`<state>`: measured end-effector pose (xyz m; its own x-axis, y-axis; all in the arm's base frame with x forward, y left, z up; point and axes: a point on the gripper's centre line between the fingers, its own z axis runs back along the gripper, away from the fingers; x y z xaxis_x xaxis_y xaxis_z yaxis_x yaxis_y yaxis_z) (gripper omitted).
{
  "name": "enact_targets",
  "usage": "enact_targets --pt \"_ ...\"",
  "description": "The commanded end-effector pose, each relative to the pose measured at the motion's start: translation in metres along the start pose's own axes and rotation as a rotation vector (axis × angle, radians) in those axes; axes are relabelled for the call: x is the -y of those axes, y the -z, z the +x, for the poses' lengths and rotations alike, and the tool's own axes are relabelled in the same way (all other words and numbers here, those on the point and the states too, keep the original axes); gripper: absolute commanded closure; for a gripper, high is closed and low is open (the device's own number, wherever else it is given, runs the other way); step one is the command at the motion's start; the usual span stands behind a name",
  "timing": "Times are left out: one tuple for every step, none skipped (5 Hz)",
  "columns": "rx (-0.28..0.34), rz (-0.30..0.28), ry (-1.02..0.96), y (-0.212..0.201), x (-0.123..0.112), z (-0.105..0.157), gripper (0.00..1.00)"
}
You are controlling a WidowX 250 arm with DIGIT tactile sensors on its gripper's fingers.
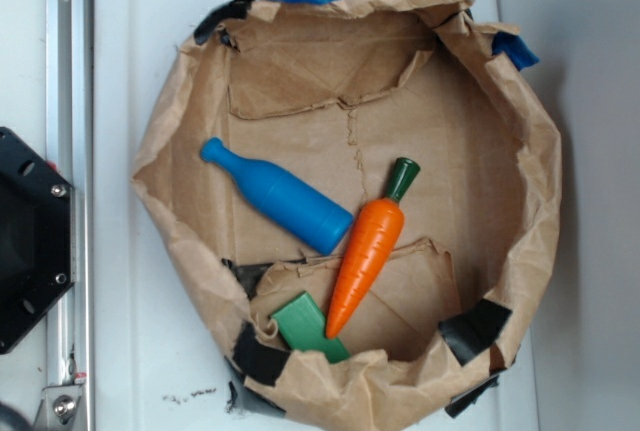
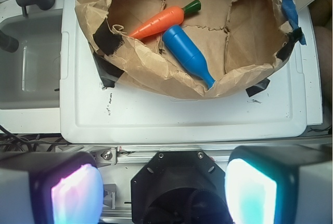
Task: Grab the blue bottle.
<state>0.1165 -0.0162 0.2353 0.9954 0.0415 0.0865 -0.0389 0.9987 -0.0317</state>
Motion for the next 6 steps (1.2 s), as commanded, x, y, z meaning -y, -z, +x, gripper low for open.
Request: enact_targets --pt "0.0 0.0 0.0 0.0 0.0 0.0 0.0" --pt "0.116 -0.037 0.109 0.022 -0.008 0.049 0.0" --pt "0.141 -0.02 0.221 0.055 -0.023 0.098 0.0" --pt "0.16 -0.044 0.352 0.081 -0.028 0.13 0.0" --pt "0.129 -0.073 0.391 0.111 -0.039 0.14 0.0" --pt "0.054 -0.057 0.414 0.152 -0.045 0.131 0.0"
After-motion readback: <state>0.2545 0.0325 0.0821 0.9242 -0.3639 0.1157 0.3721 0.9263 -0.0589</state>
